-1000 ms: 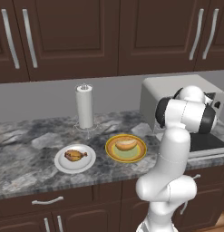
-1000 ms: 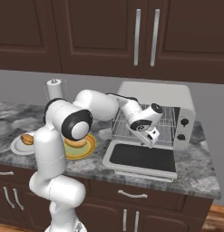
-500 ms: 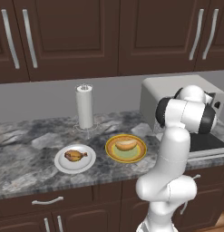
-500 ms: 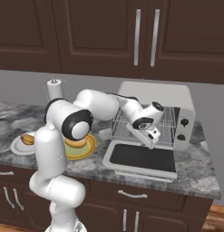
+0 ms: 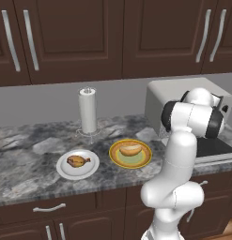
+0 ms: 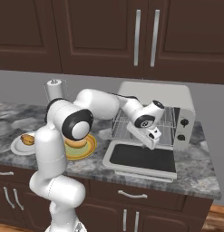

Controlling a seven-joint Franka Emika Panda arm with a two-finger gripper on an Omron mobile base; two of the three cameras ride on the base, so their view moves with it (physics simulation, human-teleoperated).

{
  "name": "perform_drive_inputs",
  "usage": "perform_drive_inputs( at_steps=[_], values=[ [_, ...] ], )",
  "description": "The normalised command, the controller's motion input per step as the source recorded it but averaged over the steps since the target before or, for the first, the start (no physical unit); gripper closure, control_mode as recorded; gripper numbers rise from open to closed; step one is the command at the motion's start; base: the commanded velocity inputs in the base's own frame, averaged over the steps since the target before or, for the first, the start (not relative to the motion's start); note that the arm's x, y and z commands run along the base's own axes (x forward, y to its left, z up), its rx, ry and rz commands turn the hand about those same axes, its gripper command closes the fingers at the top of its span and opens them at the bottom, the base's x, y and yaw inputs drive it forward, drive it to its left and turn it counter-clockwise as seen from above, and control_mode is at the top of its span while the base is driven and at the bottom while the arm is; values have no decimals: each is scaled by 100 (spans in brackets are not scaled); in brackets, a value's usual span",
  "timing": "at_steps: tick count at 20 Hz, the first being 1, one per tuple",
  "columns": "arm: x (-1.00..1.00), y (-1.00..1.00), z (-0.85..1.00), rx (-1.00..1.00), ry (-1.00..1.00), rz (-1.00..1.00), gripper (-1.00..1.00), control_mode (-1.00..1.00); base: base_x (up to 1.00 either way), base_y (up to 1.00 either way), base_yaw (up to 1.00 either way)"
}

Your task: Open the toaster oven door. Place the hotdog bun on the top rack in the toaster oven and place the chicken drumstick on the bottom rack.

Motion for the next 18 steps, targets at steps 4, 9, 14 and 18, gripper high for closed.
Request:
perform_drive_inputs(
  at_steps=[4, 9, 14, 18],
  values=[
    [-46, -18, -94, -25, 0, 0, 100, -100, 0, 0, 0],
    [-49, -17, -94, -22, 0, 0, 100, -100, 0, 0, 0],
    [-49, -13, -94, -19, 0, 0, 100, -100, 0, 0, 0],
    [-51, -12, -94, -17, -2, 0, 100, -100, 0, 0, 0]
  ],
)
